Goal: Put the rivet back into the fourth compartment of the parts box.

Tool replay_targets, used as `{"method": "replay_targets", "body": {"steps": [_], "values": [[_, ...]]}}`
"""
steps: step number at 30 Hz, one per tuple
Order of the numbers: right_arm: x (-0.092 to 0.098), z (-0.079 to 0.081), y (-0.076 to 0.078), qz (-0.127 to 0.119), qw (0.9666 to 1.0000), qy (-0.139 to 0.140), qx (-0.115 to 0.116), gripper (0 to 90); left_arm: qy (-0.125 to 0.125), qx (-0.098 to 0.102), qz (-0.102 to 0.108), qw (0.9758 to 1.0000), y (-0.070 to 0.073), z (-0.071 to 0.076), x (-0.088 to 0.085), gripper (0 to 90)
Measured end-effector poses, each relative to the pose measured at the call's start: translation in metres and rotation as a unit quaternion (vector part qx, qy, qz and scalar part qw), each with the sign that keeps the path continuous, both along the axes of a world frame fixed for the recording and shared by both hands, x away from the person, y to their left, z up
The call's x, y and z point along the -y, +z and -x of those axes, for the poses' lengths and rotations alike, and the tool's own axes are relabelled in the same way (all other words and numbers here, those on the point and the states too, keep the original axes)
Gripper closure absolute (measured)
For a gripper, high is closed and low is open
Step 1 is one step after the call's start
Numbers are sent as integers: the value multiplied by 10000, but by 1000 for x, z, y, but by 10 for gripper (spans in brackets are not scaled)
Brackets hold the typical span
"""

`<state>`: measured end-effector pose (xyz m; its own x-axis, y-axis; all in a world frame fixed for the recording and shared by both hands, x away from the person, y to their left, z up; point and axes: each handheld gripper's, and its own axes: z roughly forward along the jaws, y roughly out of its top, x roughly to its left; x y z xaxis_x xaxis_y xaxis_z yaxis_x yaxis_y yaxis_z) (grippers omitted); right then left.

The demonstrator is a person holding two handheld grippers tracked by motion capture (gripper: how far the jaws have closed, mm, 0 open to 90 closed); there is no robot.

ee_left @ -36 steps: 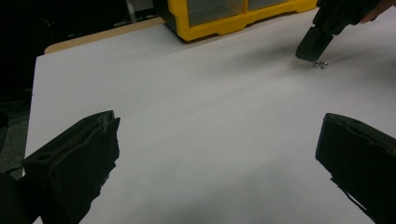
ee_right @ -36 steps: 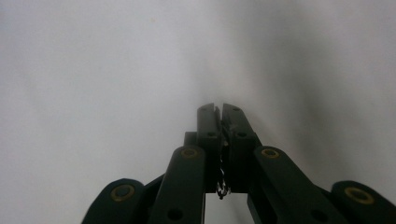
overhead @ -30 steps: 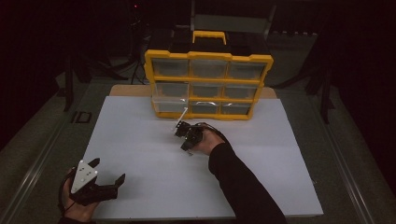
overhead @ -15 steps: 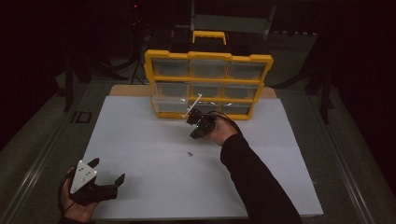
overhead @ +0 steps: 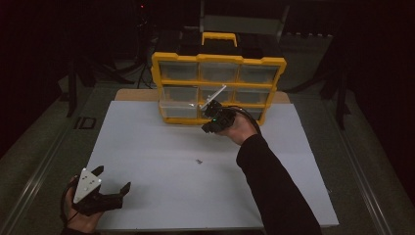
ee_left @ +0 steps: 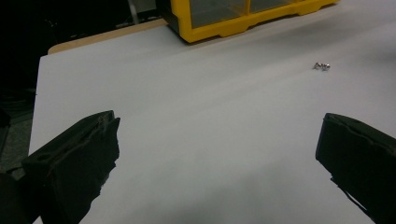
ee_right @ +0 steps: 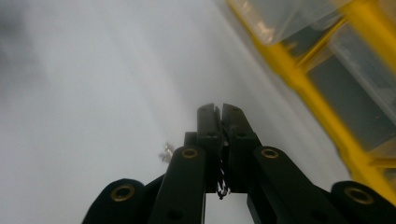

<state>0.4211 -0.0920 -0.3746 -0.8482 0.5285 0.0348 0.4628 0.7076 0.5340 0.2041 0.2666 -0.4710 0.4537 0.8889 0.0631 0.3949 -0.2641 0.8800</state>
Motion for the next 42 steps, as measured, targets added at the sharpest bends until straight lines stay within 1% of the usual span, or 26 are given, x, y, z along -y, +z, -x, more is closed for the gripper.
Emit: {"method": "replay_targets", "body": {"steps": [3,5,7,10,11,14,19,24,31,38,42], "values": [[3,-1,6,-107,9998,-118,137,868,-7,-6,-6,10000,0,0,0,1],[6,-2,10,-235,9993,-206,187,868,-6,-10,-9,10000,0,0,0,1],[8,-3,14,-370,9987,-258,249,868,-6,-10,-3,10000,0,0,0,1],[9,-5,18,-472,9978,-300,354,868,-4,-4,-7,10000,0,0,0,1],[9,-5,20,-529,9973,-370,346,868,-2,-2,-5,10000,0,0,0,1],[10,-6,23,-717,9957,-447,377,869,1,-1,-2,10000,0,0,0,1],[12,-9,25,-917,9932,-583,428,869,-12,-19,-11,10000,-1,0,0,1],[13,-11,29,-1033,9908,-684,549,869,-16,-24,-2,10000,-1,-1,1,1],[13,-13,34,-1123,9877,-818,720,869,-18,-35,-11,10000,-1,-1,1,1],[10,-15,45,-1209,9850,-883,855,870,-6,-32,-6,10000,-1,-1,0,1],[7,-17,49,-1320,9824,-953,915,870,-3,-30,-3,10000,-1,-1,0,1]]}}
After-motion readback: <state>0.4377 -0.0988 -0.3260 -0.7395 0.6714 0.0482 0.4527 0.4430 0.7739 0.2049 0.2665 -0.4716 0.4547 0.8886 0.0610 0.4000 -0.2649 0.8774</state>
